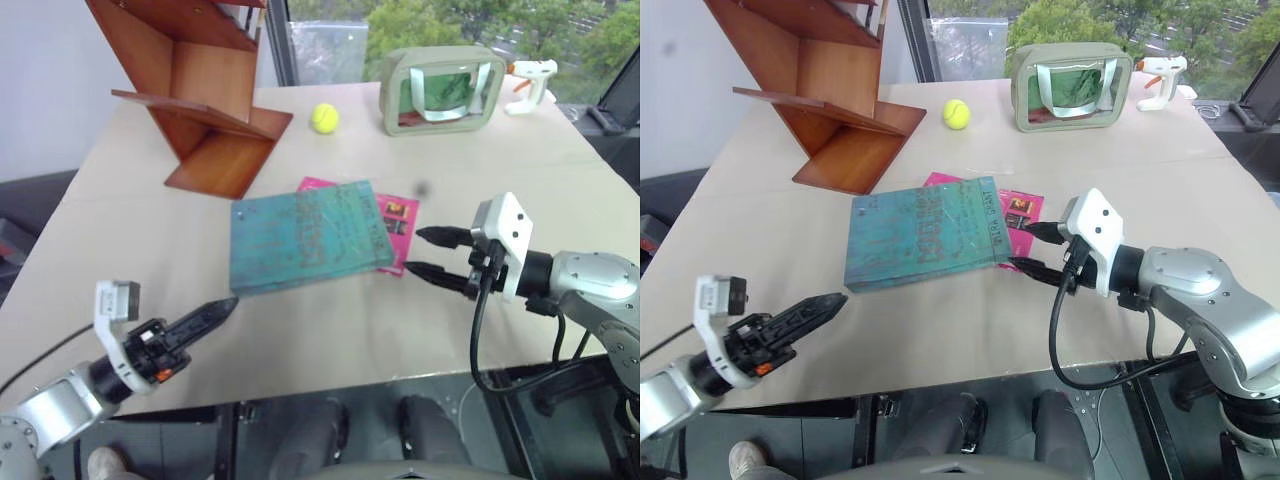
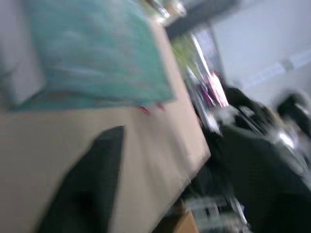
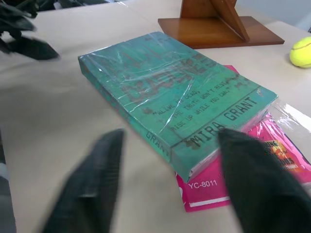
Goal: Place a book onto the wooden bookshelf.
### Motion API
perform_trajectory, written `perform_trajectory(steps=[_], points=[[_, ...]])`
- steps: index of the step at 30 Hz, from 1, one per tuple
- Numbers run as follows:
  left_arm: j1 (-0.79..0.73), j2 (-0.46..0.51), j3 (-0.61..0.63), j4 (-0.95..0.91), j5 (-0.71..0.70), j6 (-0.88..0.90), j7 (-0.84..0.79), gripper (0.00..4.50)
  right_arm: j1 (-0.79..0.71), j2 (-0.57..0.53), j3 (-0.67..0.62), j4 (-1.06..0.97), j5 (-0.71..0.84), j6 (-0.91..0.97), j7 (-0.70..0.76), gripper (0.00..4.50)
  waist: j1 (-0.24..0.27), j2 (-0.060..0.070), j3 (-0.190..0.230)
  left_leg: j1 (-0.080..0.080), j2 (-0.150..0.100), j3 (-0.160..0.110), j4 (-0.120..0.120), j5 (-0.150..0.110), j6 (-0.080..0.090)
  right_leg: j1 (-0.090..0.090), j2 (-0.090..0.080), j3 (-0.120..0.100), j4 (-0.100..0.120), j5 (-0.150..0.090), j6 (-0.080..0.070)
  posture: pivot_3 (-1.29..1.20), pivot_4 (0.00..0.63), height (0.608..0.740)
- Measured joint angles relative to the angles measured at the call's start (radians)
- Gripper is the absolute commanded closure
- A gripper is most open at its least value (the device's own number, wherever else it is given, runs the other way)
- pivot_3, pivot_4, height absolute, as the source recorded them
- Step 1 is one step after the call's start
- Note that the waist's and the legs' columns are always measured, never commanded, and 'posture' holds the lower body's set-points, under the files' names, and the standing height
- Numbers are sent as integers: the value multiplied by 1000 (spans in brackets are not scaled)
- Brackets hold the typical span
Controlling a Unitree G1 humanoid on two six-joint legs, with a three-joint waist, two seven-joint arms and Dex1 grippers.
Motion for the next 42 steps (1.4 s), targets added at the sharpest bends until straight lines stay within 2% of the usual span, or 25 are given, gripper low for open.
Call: perform_trajectory(steps=[2,6,12,17,26,31,38,42], points=[[71,-68,-106,-14,-98,-80,166,986,7,-16,-21,-21,17,21,-13,313,6,-4,0,-1,0,0,0,-1,-1,0,1,0,0,0,0,0,150,740],[135,-117,-244,-63,-312,-299,426,986,12,-51,-58,-59,66,58,-29,313,19,-3,-1,-1,1,0,1,-4,2,0,0,-1,0,0,0,0,150,740],[117,-247,-405,-106,-362,-538,618,986,9,-71,-95,-62,136,87,-53,313,24,-3,-1,-1,1,1,2,-4,2,3,0,-1,-3,-1,-1,0,150,740],[23,-279,-497,-100,-368,-635,708,986,-11,-101,-105,-62,167,89,-60,313,35,-3,-1,-1,1,1,2,-4,2,3,1,-1,-3,-1,-1,0,150,740],[-55,-309,-566,-19,-368,-709,712,986,13,-176,-184,-97,241,116,-97,313,42,-1,-2,-2,1,0,2,-2,-1,4,1,-2,-6,-1,0,0,150,740],[-70,-349,-569,44,-353,-709,641,986,35,-236,-250,-110,297,144,-118,313,50,10,-9,2,1,-2,1,-5,4,14,0,-6,-15,-2,-2,0,150,740],[-126,-422,-574,117,-200,-729,531,986,35,-295,-275,-119,374,156,-154,313,64,21,-16,2,1,-2,1,-4,4,17,-4,-11,-15,-4,2,0,150,740],[-159,-425,-574,147,-146,-730,522,2225,35,-304,-275,-122,404,154,-184,259,64,23,-17,2,1,-2,2,-4,4,17,-6,-13,-15,-4,2,0,150,740]])
